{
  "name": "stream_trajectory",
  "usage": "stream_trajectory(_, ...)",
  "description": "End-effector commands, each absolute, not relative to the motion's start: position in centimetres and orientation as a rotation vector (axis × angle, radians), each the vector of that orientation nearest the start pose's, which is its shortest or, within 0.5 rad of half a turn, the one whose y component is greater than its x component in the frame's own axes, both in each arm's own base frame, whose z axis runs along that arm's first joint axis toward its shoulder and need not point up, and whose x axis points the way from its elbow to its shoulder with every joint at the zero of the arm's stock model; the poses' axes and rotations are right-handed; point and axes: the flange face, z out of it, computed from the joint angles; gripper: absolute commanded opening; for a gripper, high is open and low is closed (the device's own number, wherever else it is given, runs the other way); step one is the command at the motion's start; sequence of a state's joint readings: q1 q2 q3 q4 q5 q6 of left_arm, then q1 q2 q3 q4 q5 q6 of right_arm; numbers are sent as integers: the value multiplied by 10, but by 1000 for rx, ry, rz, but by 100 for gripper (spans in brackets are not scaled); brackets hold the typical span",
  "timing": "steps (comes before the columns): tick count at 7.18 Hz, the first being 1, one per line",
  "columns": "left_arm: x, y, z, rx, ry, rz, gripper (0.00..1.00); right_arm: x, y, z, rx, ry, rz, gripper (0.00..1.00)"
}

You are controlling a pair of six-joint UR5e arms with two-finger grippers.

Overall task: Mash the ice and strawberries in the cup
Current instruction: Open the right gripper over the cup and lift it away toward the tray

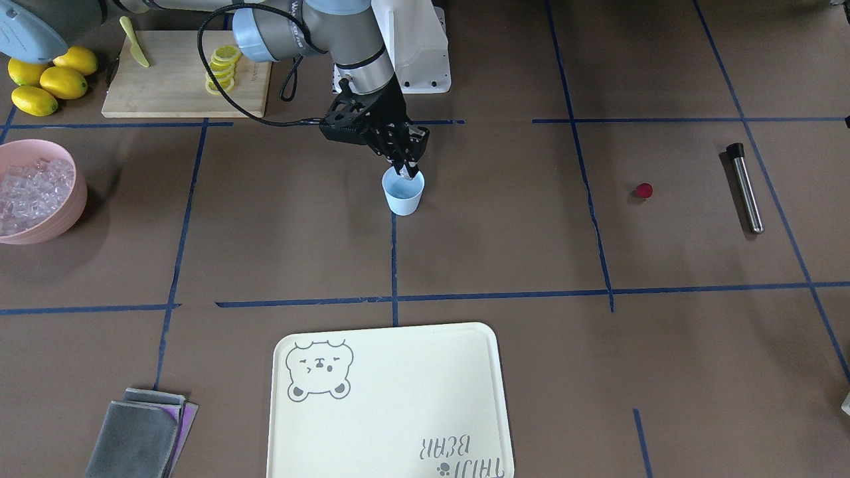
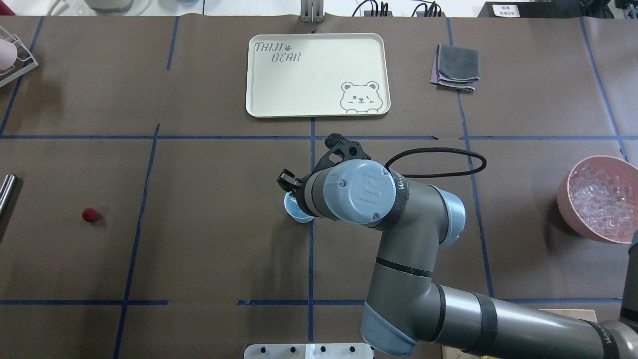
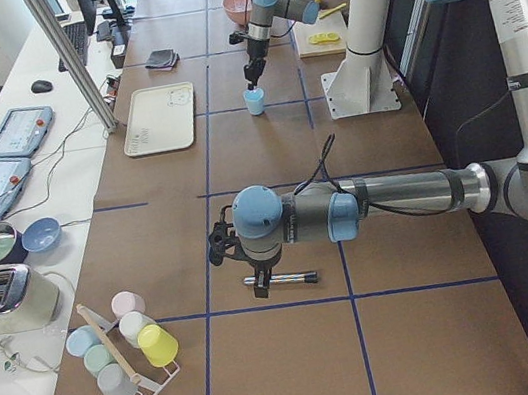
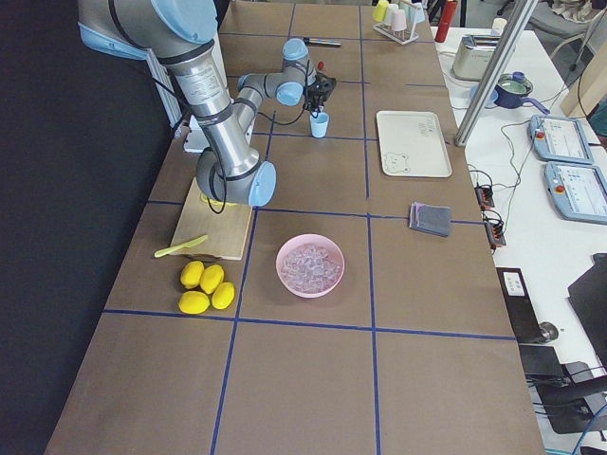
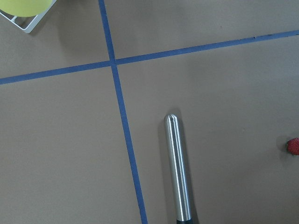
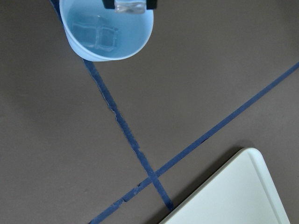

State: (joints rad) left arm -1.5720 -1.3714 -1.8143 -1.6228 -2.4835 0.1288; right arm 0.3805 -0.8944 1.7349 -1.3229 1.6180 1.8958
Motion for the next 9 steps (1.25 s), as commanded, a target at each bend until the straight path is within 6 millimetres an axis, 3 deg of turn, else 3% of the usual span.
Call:
stream_trajectory(1, -54, -413, 612, 151, 905, 167, 100, -572, -366, 168, -5, -1084, 616, 99)
stream_trajectory(3, -52, -414, 610, 155, 908, 173, 100, -564, -367, 162, 1, -1078, 618, 100)
stream_trajectory(4, -19, -421, 600, 145, 914, 255, 100, -529, -372, 150, 1, -1068, 626, 100)
stream_trajectory(5, 1, -425, 593, 177, 919, 310, 100, -475, -379, 156, -4, -1035, 614, 100)
stream_trajectory(6, 24, -428, 582, 157, 939, 231, 100, -410, -394, 172, 3, -1031, 538, 100)
stream_trajectory(7, 85, -424, 569, 140, 964, 266, 100, -370, -409, 203, -2, -1002, 492, 100)
stream_trajectory(9, 179, -421, 535, 74, 937, 116, 100, -305, -445, 252, 47, -943, 373, 100)
